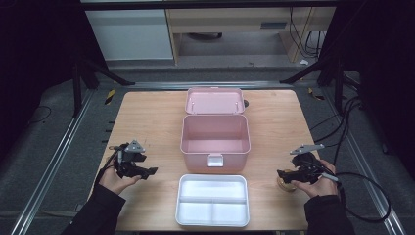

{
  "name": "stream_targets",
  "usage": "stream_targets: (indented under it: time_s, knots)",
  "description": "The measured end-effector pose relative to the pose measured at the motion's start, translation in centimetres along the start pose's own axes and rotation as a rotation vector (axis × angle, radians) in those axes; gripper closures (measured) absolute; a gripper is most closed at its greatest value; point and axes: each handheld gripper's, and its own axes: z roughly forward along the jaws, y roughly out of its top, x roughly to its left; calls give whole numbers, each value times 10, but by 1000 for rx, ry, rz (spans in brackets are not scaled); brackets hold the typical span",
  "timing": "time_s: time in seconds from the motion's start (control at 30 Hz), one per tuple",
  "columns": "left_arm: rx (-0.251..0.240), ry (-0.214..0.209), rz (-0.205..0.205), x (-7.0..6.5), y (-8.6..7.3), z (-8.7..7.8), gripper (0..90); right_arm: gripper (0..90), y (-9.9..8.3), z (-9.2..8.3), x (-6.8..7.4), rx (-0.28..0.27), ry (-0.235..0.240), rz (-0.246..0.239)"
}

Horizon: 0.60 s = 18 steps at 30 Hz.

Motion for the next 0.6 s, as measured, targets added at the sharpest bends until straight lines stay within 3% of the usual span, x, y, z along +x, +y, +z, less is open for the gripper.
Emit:
stream_targets:
  time_s: [0.23,0.6]
  knots:
    - [-5,11,-26,6,-1,1,290,167,-6,0,-6,31,-14,12]
    - [-13,38,-40,9,-2,0,275,144,-14,6,-3,104,-8,3]
